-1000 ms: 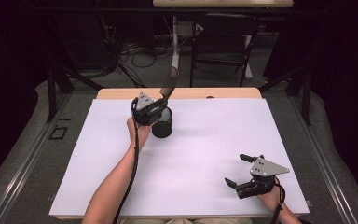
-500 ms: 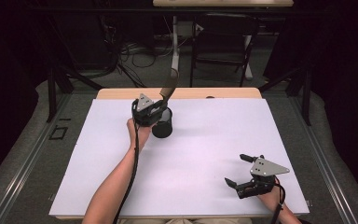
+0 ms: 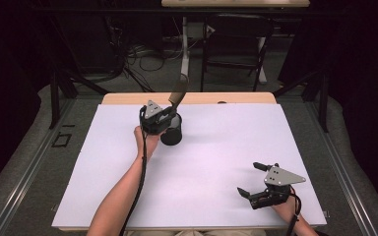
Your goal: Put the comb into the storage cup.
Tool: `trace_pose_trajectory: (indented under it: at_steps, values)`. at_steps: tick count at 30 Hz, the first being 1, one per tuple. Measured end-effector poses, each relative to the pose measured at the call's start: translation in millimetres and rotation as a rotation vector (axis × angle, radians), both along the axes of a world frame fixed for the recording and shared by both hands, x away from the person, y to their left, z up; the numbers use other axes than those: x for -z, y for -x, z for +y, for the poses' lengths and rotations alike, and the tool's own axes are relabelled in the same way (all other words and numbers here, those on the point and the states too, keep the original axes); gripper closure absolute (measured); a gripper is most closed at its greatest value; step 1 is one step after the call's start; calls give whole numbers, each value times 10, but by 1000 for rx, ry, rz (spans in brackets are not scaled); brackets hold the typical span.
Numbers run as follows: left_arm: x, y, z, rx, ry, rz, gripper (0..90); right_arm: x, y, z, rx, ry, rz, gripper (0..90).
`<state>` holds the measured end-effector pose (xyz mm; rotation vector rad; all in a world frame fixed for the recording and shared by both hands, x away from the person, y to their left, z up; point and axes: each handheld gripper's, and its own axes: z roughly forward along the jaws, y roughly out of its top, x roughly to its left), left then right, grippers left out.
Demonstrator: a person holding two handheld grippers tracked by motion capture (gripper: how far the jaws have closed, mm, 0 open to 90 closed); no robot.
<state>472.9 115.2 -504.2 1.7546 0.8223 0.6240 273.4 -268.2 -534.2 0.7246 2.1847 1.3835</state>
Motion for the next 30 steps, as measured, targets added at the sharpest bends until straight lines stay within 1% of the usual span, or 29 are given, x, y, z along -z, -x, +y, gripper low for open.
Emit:
trace_pose_trajectory:
  at_steps: [8,10,12,24,30]
  values:
    - [25,12,-2,-2,-7,1,716,0,1,0,0,-1,0,4]
    - [41,19,-7,-7,-17,2,715,-1,1,-1,0,-1,0,4]
    - [46,21,-8,-8,-18,2,715,-1,0,-1,1,-1,0,4]
    - [71,40,-10,-4,-32,8,713,0,-2,0,-1,-2,2,4]
    - [72,55,-17,1,-49,7,714,0,-2,0,-1,-2,2,3]
